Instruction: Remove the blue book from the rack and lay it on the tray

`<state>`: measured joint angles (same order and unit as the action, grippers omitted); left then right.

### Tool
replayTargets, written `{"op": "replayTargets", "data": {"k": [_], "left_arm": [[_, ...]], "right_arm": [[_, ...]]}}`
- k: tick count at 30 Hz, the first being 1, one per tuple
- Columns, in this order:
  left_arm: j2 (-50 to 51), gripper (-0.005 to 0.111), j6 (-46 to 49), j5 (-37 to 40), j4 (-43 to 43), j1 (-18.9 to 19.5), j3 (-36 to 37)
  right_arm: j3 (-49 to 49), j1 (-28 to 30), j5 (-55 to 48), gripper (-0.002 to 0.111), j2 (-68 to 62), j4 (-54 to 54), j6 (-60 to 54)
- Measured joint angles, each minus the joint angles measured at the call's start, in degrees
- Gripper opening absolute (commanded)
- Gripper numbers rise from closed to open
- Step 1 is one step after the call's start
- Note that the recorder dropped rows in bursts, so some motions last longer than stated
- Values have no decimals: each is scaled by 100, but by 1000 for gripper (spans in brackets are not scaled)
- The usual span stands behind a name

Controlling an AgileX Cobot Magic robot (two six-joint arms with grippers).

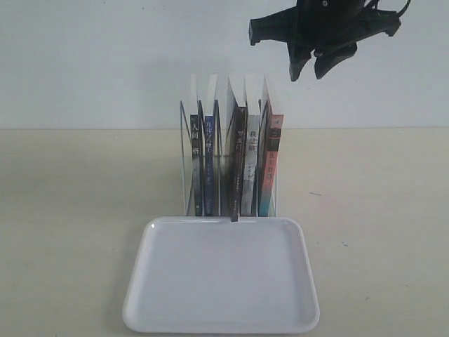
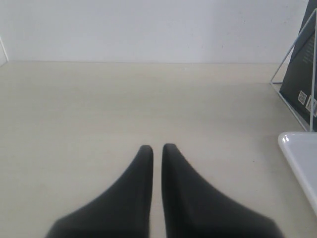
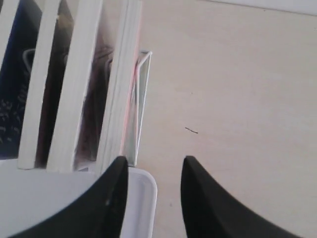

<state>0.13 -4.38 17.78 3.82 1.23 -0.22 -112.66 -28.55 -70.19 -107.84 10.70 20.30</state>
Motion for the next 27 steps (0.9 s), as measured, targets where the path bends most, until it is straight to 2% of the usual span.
{"op": "replayTargets", "data": {"k": [9,27], "left_arm": [[0,6,0,0,0,0,0],[0,6,0,0,0,0,0]], "right_arm": [[14,0,73,35,-464,-220,-64],[14,0,686,35,-492,-787,-295]]}}
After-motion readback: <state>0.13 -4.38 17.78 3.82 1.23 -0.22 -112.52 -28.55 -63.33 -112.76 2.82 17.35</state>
